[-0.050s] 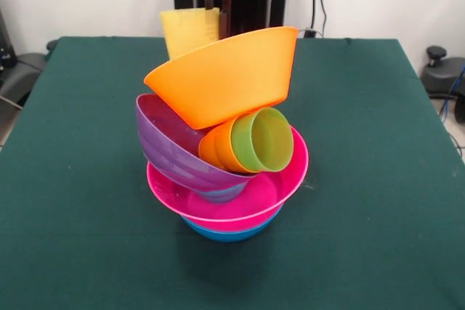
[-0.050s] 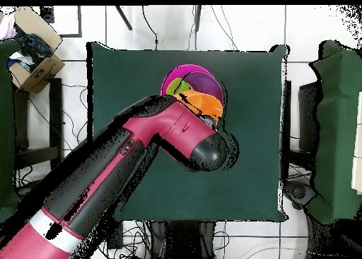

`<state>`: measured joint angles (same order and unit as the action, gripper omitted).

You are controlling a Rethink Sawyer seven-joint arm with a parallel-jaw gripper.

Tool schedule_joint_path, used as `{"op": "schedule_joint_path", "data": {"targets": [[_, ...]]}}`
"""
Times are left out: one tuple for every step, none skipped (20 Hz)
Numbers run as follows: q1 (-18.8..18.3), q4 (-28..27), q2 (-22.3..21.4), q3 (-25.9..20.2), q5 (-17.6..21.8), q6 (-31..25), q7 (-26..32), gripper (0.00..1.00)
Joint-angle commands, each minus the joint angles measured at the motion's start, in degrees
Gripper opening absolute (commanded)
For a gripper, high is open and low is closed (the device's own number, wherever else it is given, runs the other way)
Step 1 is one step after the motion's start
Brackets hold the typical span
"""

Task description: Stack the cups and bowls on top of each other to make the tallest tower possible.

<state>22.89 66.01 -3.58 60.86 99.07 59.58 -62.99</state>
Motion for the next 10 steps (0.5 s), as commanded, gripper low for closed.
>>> {"op": "schedule_joint_path", "data": {"targets": [[0.04,1.18,-2.69,-11.46,-1.88,4.21,-5.95,0.00],[-0.11,1.11,-3.05,-11.79,-2.10,4.29,-5.33,0.00],[-0.25,1.04,-3.41,-12.13,-2.32,4.38,-4.70,0.00],[-0.40,0.97,-3.77,-12.46,-2.54,4.46,-4.07,0.00],[-0.47,0.98,-3.95,-12.66,-2.54,4.42,-3.62,0.00],[-0.53,0.97,-4.23,-12.92,-2.43,4.75,-3.26,0.00],[-0.67,0.95,-4.42,-13.18,-2.55,4.49,-2.73,0.00],[-0.83,0.88,-4.54,-13.52,-2.63,4.21,-2.16,0.00],[-1.06,0.77,-4.77,-13.95,-2.92,3.92,-1.61,0.00],[-1.30,0.66,-5.01,-14.38,-3.20,3.63,-1.06,0.00]]}}
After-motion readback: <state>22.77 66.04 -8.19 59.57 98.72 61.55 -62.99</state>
